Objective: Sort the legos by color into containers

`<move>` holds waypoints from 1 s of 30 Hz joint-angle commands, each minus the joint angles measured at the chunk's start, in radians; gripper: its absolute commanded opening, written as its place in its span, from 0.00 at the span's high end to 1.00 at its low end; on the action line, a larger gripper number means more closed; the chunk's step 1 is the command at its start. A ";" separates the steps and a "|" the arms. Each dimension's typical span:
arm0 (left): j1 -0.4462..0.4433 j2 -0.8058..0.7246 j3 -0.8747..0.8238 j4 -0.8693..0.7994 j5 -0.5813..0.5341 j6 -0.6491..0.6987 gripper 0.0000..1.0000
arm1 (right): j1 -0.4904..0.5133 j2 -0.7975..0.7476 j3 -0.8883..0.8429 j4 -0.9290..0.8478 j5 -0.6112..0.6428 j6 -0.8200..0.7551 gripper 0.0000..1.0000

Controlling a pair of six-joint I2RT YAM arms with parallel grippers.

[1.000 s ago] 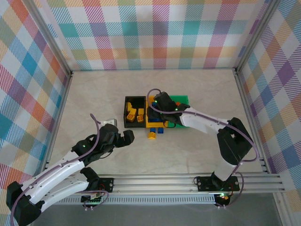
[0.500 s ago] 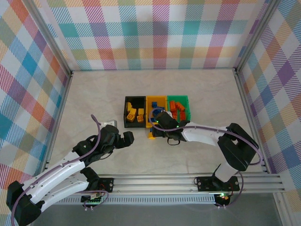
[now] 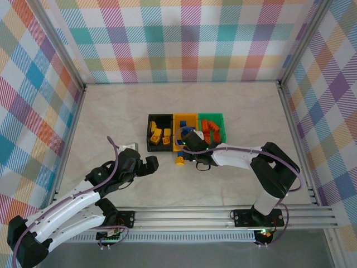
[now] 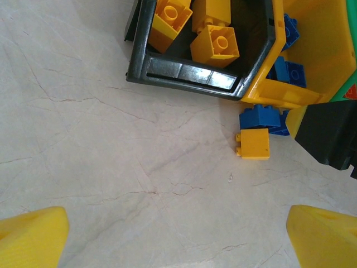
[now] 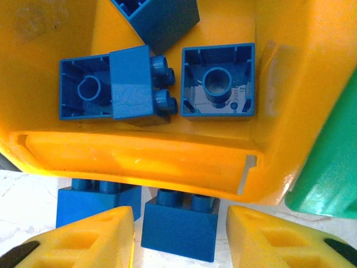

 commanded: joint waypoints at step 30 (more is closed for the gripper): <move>-0.160 0.563 0.130 0.333 -0.050 0.079 0.06 | -0.176 0.052 0.405 -0.134 -0.211 -0.131 0.29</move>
